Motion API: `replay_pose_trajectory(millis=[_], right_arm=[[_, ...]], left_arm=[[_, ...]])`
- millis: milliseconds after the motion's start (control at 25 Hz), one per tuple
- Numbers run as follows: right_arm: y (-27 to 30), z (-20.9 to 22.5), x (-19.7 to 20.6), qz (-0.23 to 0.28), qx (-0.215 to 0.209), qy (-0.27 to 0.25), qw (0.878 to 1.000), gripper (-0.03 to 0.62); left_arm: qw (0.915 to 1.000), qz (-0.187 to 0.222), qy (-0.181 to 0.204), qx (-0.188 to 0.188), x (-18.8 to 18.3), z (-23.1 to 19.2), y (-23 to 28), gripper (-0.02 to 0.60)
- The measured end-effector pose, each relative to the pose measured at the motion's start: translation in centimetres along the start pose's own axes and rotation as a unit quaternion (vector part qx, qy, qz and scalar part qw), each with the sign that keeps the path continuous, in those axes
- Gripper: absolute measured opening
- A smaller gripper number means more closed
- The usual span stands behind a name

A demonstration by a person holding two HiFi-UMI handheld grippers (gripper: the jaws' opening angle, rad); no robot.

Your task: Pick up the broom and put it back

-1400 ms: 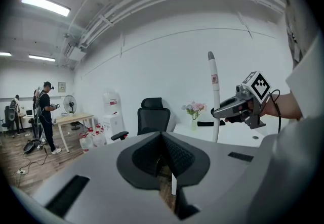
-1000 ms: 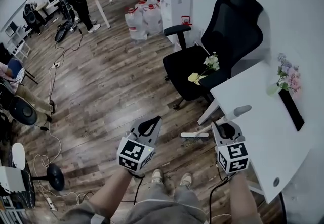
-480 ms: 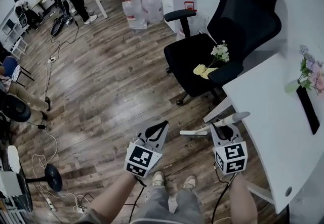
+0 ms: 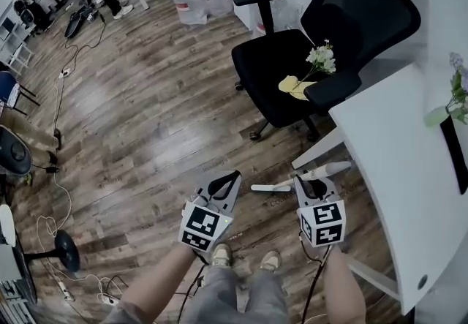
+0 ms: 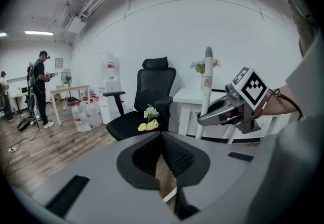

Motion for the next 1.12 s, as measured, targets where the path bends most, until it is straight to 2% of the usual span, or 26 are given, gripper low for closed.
replay_pose_trajectory(millis=[280,640,960,1120], right_arm=[[3.2,1.8,-1.0,0.017,0.009,-0.003,1.000,0.106],[5.5,4.0,-3.0,0.080,0.068,-0.004,0.994,0.117],[7.0,4.9,-2.0,0.062,0.072,0.018,0.995,0.154],[7.3,5.3,-1.9,0.057,0.076,0.024,0.995,0.153]], left_arm=[[0.9999,0.002,0.016,0.003,-0.4,-0.8,2.4,0.017],[0.9996,0.012,0.017,0.019,-2.3,-1.3,4.8,0.017],[0.9993,-0.012,0.021,0.029,-1.2,-1.3,5.0,0.017],[0.9992,-0.015,0.023,0.030,-1.1,-1.5,4.9,0.017]])
Point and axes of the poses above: the fingertips, and each gripper's own axes: y forward along the fingers, z to its right, x out of its underside, the point moved 3 cm from there along -y, backward along the fingers, and after that the axes turned 6 degrees about -z, right-handed, at the moved point
